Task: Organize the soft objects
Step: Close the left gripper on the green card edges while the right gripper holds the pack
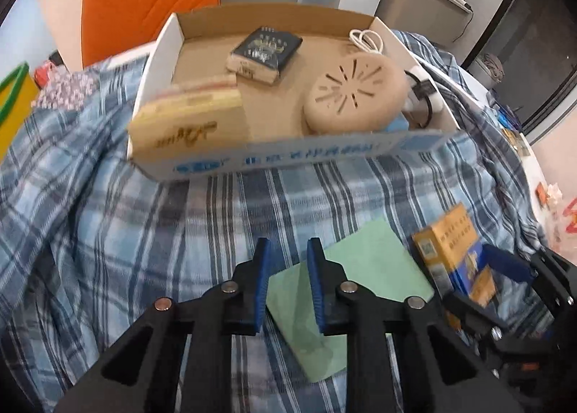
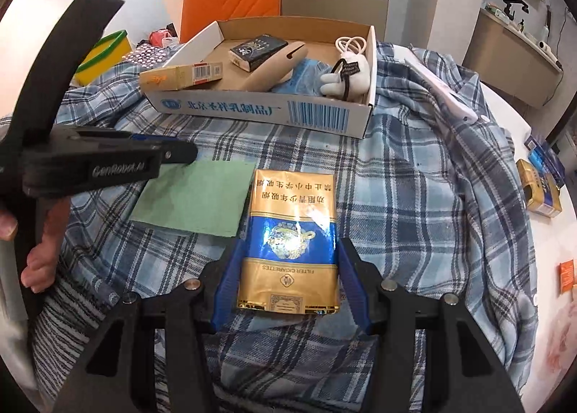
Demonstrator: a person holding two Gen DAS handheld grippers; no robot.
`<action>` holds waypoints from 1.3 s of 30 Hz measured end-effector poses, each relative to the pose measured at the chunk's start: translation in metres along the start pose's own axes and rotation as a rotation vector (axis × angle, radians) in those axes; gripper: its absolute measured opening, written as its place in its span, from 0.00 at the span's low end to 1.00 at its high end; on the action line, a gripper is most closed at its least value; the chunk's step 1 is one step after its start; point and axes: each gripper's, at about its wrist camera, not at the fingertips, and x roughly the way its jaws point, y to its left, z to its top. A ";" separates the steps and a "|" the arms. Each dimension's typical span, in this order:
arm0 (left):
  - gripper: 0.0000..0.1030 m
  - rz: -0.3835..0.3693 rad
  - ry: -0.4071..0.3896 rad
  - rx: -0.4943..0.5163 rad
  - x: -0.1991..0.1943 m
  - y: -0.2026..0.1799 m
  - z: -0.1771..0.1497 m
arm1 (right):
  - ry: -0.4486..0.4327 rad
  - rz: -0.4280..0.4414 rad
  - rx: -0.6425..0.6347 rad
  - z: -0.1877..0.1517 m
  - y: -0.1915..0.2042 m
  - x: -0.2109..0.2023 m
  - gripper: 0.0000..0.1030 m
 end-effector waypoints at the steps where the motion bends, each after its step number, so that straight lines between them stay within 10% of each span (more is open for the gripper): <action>1: 0.22 -0.008 0.006 -0.002 -0.002 0.000 -0.004 | 0.000 -0.001 0.000 0.000 0.000 0.000 0.50; 13: 0.22 -0.144 0.023 0.084 -0.032 -0.015 -0.064 | -0.010 -0.023 0.019 0.002 -0.005 0.001 0.51; 15: 0.39 -0.126 -0.022 0.177 -0.041 -0.027 -0.071 | -0.026 -0.028 0.021 0.002 -0.007 -0.003 0.51; 17: 0.85 -0.037 -0.107 0.266 -0.049 -0.038 -0.076 | -0.040 -0.031 0.024 0.002 -0.009 -0.007 0.51; 39: 0.86 -0.004 0.045 0.542 -0.022 -0.078 -0.086 | -0.063 -0.032 0.033 0.003 -0.016 -0.015 0.52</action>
